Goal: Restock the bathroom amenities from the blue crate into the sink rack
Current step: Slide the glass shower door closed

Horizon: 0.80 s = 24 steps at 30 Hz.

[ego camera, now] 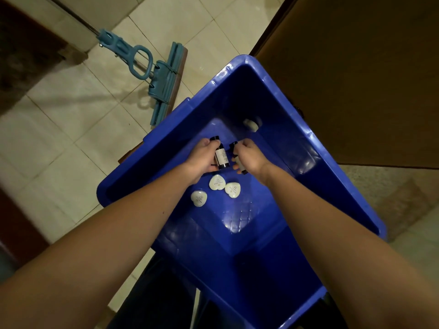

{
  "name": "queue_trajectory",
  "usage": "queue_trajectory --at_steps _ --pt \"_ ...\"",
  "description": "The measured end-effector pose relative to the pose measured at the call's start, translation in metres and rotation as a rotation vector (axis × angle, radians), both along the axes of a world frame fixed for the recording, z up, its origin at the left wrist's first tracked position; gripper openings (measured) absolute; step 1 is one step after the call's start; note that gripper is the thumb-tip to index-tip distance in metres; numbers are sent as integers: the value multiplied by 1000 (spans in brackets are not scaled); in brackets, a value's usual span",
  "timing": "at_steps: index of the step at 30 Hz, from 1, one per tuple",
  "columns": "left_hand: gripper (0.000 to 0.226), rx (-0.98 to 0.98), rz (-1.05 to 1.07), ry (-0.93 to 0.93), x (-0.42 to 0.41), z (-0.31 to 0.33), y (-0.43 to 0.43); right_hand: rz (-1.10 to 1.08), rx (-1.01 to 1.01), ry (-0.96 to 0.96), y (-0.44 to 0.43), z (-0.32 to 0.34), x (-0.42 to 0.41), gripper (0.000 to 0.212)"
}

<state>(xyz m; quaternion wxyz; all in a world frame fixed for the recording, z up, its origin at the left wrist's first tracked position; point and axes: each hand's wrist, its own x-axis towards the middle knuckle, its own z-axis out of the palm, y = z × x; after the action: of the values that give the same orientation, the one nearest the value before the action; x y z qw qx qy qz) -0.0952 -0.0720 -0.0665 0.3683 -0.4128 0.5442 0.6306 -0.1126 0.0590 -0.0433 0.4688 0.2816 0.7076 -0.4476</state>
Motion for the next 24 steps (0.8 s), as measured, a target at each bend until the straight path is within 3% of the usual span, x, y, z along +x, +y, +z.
queue_trajectory --at_steps 9,13,22,24 --pt "13 34 -102 13 2 31 19 -360 -172 -129 29 37 17 26" --pt "19 7 -159 12 1 45 30 -423 -196 -149 43 53 25 30" --pt "29 2 -296 62 12 76 44 -425 -260 -77 65 88 51 25" --pt "26 3 -371 96 20 99 54 -533 -262 -66 78 111 71 18"
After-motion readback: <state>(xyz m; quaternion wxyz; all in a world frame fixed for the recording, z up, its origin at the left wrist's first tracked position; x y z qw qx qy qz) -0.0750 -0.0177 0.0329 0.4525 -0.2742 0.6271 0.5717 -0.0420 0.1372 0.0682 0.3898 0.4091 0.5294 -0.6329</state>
